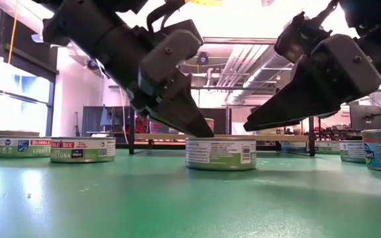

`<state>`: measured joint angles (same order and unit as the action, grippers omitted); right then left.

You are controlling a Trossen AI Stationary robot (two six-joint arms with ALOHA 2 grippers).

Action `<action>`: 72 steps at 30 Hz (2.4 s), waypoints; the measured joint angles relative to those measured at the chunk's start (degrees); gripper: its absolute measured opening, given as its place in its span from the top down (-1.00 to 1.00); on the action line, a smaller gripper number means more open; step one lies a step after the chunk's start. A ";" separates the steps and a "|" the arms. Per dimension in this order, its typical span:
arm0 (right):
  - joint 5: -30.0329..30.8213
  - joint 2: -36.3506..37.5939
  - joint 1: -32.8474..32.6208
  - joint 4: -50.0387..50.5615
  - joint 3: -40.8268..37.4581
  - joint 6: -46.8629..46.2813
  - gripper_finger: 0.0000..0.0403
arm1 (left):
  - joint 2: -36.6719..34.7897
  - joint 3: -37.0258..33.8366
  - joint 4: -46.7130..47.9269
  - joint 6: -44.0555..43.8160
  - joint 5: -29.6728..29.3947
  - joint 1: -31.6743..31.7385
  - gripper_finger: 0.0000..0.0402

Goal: Stack canned seafood by type on shelf
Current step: Put the green tuna can on the shelf

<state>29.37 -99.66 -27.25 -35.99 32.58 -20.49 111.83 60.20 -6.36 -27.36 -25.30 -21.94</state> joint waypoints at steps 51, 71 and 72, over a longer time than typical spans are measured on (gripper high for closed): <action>-11.42 -0.07 5.15 22.52 10.12 5.18 -0.77 | -8.93 -18.31 -13.39 -9.52 -4.99 -1.78 1.00; -11.21 -12.43 4.99 -0.39 9.88 9.18 -0.91 | -1.09 -16.14 -23.41 -2.73 -4.26 -1.18 1.00; -11.40 -12.49 5.03 -0.81 9.88 8.76 -0.93 | -1.07 -16.04 -23.46 -2.74 -4.23 -1.14 1.00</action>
<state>17.97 -112.15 -22.23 -36.80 42.46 -11.73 110.75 44.17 -29.83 -30.10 -29.53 -23.08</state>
